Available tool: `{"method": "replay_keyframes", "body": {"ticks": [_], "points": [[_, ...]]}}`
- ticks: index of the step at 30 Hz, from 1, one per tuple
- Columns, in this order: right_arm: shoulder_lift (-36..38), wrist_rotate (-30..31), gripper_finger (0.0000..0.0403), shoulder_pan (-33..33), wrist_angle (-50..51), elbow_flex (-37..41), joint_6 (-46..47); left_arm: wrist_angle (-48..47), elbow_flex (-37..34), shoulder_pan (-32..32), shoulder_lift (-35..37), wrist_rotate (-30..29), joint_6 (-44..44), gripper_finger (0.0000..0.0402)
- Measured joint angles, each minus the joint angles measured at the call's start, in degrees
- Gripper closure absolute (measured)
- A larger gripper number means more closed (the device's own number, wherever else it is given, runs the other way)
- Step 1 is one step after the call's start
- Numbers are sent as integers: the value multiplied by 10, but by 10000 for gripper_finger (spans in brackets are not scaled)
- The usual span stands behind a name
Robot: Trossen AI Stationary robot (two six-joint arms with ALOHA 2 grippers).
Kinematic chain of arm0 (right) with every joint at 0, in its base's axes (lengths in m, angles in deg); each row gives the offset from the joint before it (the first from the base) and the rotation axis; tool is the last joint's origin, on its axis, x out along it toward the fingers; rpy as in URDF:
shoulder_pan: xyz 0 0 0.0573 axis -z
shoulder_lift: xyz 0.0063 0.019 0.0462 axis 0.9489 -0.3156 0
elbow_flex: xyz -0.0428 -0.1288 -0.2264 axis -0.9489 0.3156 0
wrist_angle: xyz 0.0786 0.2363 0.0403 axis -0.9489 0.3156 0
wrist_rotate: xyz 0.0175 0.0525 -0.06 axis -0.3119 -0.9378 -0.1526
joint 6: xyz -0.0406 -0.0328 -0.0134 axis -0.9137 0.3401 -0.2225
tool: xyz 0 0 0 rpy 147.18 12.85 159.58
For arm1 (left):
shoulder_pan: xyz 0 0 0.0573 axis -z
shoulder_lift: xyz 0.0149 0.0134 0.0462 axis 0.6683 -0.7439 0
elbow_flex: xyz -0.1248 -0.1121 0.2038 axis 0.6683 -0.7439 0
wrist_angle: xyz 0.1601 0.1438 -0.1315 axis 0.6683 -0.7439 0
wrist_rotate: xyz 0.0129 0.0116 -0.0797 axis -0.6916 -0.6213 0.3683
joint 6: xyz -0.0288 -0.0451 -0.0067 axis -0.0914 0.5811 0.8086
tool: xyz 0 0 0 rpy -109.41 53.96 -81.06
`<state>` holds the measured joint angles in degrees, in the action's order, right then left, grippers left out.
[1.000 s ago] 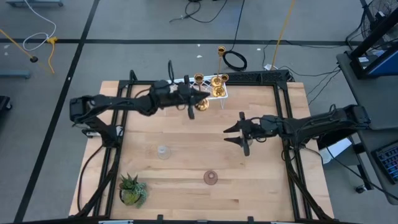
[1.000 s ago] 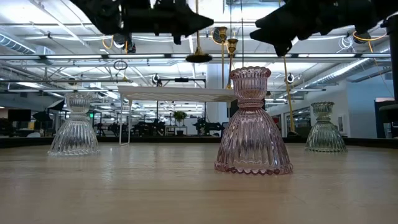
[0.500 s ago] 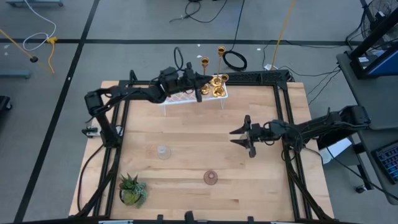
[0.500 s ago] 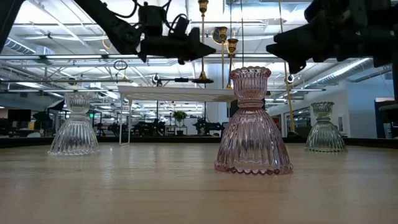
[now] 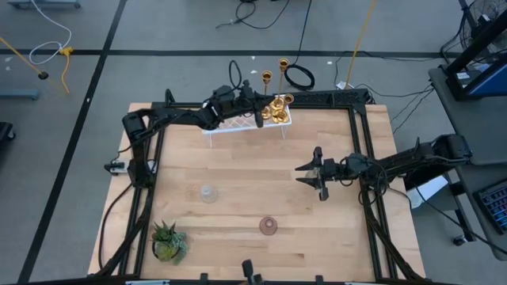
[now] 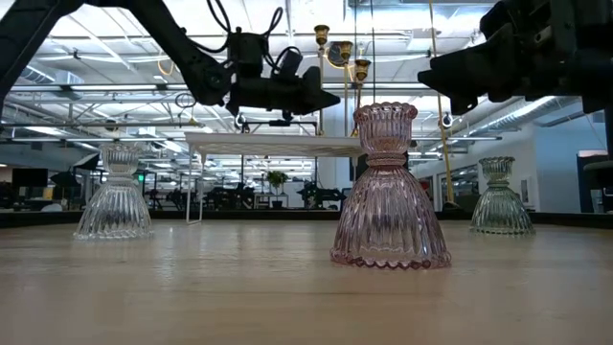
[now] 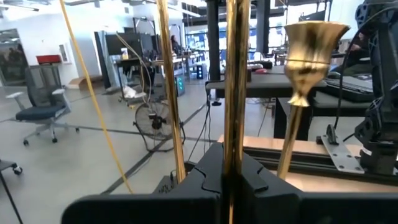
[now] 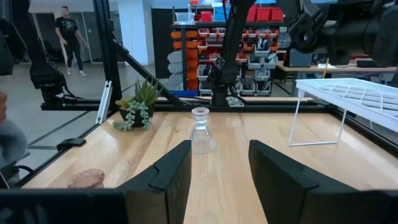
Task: Pick & Place candle stick holders
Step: Put the golden candle holder on the shelf, then put the transparent glass candle holder on the shelf
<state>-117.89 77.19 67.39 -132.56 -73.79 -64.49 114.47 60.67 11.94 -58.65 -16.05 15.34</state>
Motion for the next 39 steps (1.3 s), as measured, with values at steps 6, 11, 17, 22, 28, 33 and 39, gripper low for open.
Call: {"method": "replay_keyframes", "body": {"ticks": [6,11,17,22,28,33,39], "points": [[0,0,250,0,0,0,0,-2,6,0,-4,-5,-4,394],[0,0,250,0,0,0,0,-4,6,0,-3,-5,-4,397],[0,0,250,0,0,0,0,-13,6,0,-3,-6,-7,359],[0,-2,250,0,0,0,4,-24,6,0,-3,-31,0,292],[0,-2,250,0,1,0,5,-102,5,2,30,-31,-16,222],[0,-2,250,0,1,0,6,-206,5,3,85,-51,-37,189],[0,-2,250,0,2,0,6,-305,5,3,160,-62,-36,183]]}}
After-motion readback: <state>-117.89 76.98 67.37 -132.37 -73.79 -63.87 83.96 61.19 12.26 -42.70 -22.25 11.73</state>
